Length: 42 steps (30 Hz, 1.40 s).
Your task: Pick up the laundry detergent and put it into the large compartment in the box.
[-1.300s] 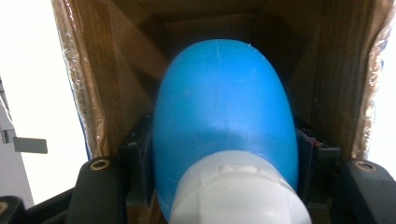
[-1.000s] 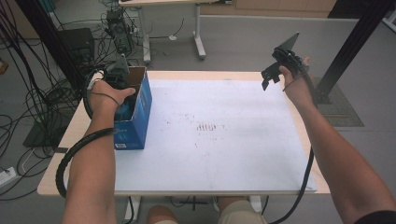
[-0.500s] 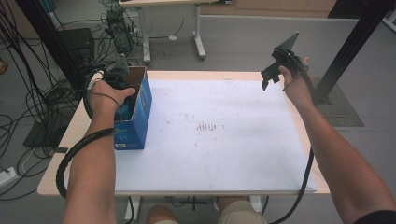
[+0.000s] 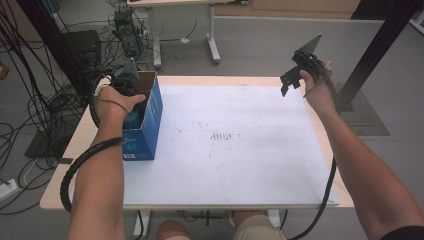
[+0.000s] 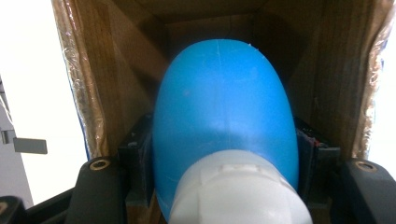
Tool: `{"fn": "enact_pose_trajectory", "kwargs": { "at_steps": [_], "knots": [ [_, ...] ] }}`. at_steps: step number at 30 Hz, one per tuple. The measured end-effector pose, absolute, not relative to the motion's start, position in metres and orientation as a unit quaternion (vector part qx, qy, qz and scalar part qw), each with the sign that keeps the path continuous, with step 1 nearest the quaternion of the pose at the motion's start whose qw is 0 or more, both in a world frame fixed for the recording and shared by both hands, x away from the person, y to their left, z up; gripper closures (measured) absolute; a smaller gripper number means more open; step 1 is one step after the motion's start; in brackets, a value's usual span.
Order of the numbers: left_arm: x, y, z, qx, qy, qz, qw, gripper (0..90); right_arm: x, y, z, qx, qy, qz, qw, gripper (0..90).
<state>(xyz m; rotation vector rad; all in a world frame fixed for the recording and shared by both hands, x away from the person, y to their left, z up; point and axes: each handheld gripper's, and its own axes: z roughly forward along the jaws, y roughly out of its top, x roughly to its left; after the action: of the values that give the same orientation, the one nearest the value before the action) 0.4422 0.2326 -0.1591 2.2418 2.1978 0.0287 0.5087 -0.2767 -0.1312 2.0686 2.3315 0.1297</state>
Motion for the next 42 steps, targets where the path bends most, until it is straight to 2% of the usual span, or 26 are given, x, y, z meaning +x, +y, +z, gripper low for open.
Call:
{"fn": "enact_pose_trajectory", "kwargs": {
  "at_steps": [42],
  "knots": [
    [0.4427,0.2326,-0.1591,0.715,0.699,0.009,0.000,36.8,0.5095,-0.2744,-0.1319,0.663,0.747,0.042,0.010,4.2]
  ]
}}
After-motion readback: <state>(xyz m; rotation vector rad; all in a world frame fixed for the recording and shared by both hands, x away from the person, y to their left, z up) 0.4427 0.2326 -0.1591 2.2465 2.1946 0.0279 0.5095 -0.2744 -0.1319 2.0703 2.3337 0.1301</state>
